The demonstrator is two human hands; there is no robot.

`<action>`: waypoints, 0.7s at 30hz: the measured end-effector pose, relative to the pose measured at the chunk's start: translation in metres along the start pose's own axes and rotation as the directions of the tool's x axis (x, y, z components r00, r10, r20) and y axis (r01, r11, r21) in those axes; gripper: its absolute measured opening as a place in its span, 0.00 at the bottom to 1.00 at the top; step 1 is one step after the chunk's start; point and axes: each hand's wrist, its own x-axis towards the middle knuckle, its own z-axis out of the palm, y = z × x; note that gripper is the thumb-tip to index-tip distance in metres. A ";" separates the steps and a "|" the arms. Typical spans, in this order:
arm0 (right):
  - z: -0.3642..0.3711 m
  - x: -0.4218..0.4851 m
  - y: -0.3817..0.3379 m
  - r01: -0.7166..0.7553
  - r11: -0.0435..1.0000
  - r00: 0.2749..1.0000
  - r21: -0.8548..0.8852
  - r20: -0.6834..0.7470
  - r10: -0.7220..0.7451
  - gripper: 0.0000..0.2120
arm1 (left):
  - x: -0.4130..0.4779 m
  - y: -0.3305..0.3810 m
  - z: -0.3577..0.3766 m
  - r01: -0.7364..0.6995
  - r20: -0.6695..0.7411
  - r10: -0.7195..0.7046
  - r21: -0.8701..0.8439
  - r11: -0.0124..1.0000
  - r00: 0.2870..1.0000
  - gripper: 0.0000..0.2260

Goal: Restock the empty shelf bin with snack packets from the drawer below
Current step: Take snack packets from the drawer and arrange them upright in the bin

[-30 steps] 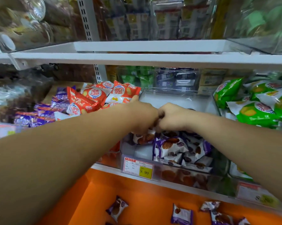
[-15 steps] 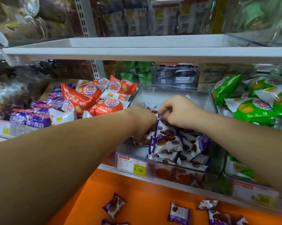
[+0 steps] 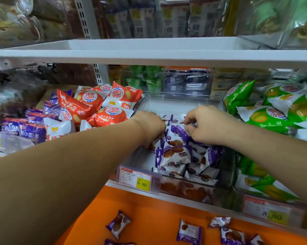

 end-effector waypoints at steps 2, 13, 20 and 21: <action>-0.005 0.000 0.001 -0.012 1.000 1.000 -0.028 0.010 0.013 0.08 | 0.000 -0.001 0.000 0.019 -0.008 -0.019 0.035 0.999 1.000 0.23; 0.001 0.023 -0.013 -0.085 0.994 0.990 -0.070 0.106 0.092 0.18 | -0.049 0.019 -0.011 -0.004 0.000 0.006 -0.727 0.687 1.000 0.13; 0.018 0.038 -0.024 -0.131 0.966 0.983 -0.221 0.101 0.156 0.24 | -0.052 0.030 0.008 0.005 -0.051 -0.069 -0.761 0.649 0.996 0.15; 0.019 0.039 -0.024 -0.128 0.967 0.982 -0.219 0.107 0.155 0.24 | -0.055 0.030 0.007 0.004 -0.073 -0.093 -0.767 0.641 0.993 0.16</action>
